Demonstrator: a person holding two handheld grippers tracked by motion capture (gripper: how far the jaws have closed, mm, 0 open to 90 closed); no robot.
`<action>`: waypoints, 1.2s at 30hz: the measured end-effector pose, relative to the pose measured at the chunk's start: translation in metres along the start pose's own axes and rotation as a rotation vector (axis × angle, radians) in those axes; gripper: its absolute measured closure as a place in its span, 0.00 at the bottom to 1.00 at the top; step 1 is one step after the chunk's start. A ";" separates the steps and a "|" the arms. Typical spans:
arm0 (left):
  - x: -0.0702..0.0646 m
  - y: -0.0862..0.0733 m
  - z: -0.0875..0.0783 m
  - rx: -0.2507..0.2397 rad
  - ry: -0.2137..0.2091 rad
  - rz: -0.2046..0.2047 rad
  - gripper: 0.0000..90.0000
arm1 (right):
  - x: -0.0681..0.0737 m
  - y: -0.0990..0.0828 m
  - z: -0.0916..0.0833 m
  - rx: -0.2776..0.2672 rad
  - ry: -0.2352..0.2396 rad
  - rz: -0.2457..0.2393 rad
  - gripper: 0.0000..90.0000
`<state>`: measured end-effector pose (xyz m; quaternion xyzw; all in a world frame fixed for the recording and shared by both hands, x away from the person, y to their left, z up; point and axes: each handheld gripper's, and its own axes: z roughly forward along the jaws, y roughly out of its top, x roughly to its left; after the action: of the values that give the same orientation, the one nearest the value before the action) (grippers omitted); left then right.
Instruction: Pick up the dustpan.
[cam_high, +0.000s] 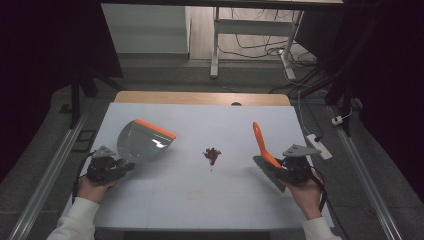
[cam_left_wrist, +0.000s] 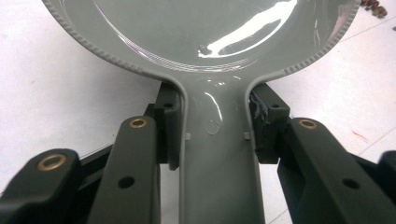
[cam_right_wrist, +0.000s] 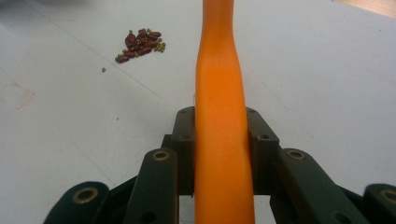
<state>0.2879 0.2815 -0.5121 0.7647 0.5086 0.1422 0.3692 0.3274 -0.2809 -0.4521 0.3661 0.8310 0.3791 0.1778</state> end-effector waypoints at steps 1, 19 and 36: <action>0.000 0.000 0.000 -0.001 0.000 0.005 0.69 | 0.000 0.000 -0.001 -0.005 0.002 0.005 0.78; -0.024 0.003 -0.013 -0.049 -0.067 0.150 0.69 | 0.003 0.007 -0.003 -0.061 0.006 -0.006 0.78; -0.045 0.007 -0.018 -0.002 -0.140 0.297 0.69 | 0.007 0.011 -0.002 -0.088 0.016 0.007 0.78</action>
<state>0.2618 0.2482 -0.4877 0.8393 0.3628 0.1422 0.3791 0.3270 -0.2721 -0.4419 0.3578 0.8136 0.4189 0.1861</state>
